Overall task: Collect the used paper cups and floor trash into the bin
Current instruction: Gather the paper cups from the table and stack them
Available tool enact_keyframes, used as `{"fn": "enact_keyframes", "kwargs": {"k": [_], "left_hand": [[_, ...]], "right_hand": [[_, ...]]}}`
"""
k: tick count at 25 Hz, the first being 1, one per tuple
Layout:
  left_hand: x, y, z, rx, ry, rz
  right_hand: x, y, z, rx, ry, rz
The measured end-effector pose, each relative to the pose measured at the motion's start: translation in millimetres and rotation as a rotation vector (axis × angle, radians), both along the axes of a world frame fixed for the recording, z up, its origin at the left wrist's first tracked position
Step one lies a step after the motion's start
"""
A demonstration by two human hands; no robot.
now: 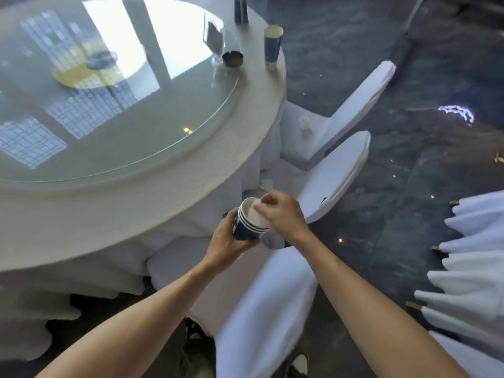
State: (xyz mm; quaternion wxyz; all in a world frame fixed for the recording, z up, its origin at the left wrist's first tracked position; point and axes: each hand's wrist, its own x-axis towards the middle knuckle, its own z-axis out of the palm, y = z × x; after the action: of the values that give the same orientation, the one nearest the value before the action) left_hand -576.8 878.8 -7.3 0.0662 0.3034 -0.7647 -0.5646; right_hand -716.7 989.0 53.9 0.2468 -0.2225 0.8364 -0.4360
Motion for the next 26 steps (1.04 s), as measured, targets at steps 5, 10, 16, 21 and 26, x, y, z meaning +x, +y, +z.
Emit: {"fn": "enact_keyframes", "kwargs": {"k": [5, 10, 16, 21, 26], "left_hand": [[-4.8, 72.9, 35.0, -0.045, 0.032, 0.066], [-17.0, 106.6, 44.3, -0.038, 0.037, 0.125], [-47.9, 97.4, 28.5, -0.034, -0.028, 0.246], [-99.1, 61.7, -10.9, 0.011, -0.079, 0.425], [-167.8, 7.8, -82.4, 0.086, -0.143, 0.562]], "right_hand": [[-12.1, 74.7, 24.9, 0.031, 0.173, 0.289], [-27.5, 105.3, 28.8, 0.324, 0.020, 0.548], [-74.8, 89.5, 33.8, 0.191, -0.010, 0.505], [-156.3, 42.7, 19.6, 0.244, 0.210, 0.635], [-257.9, -32.3, -18.3, 0.444, 0.299, 0.733]]}}
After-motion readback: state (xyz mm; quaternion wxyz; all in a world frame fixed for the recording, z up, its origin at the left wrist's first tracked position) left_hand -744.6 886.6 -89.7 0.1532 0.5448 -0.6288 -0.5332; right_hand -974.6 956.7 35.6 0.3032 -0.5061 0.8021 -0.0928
